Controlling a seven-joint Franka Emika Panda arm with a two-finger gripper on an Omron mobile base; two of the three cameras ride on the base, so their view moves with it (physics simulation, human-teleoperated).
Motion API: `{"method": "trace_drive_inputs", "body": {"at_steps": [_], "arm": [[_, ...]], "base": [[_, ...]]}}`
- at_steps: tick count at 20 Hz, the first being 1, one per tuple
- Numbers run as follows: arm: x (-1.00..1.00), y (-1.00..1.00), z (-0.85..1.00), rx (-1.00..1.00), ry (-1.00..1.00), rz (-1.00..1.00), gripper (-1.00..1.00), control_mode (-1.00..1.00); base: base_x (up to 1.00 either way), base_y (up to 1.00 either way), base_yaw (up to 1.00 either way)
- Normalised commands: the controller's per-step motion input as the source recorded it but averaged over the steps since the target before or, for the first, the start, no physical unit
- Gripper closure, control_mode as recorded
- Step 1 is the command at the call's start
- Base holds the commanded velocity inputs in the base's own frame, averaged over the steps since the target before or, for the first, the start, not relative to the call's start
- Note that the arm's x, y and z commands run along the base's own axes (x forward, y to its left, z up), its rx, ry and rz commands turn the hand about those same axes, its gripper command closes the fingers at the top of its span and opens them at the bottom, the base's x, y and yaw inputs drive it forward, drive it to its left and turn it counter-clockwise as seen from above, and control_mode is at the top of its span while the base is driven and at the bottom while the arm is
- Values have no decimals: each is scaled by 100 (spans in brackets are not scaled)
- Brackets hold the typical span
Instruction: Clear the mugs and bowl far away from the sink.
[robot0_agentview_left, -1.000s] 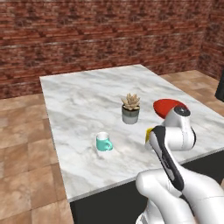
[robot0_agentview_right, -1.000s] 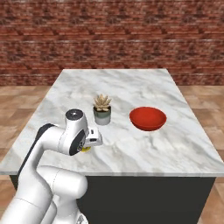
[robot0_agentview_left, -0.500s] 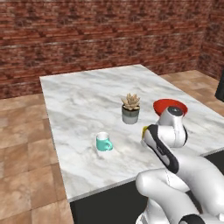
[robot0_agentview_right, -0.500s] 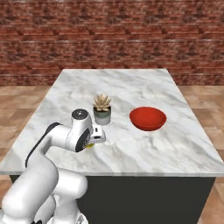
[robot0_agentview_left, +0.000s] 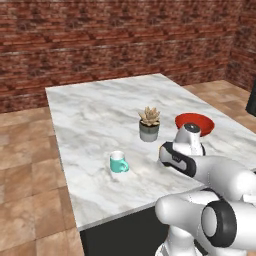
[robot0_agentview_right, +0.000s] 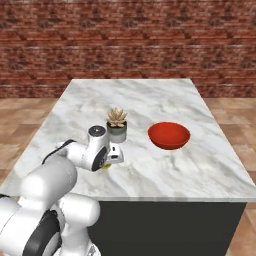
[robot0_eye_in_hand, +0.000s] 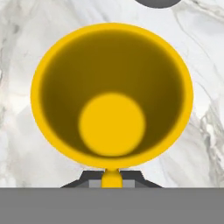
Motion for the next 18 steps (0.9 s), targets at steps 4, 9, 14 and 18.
{"method": "trace_drive_inputs", "body": {"at_steps": [4, 9, 14, 18], "arm": [[11, -4, -33, 0, 0, 0, 100, -100], [7, -2, -36, 0, 0, 1, 100, -100], [6, 0, -29, 0, 0, 0, 100, -100], [7, 0, -24, 0, 0, 0, 100, -100]], "base": [[0, 0, 0], [0, 0, 0], [0, 0, 0], [0, 0, 0]]}}
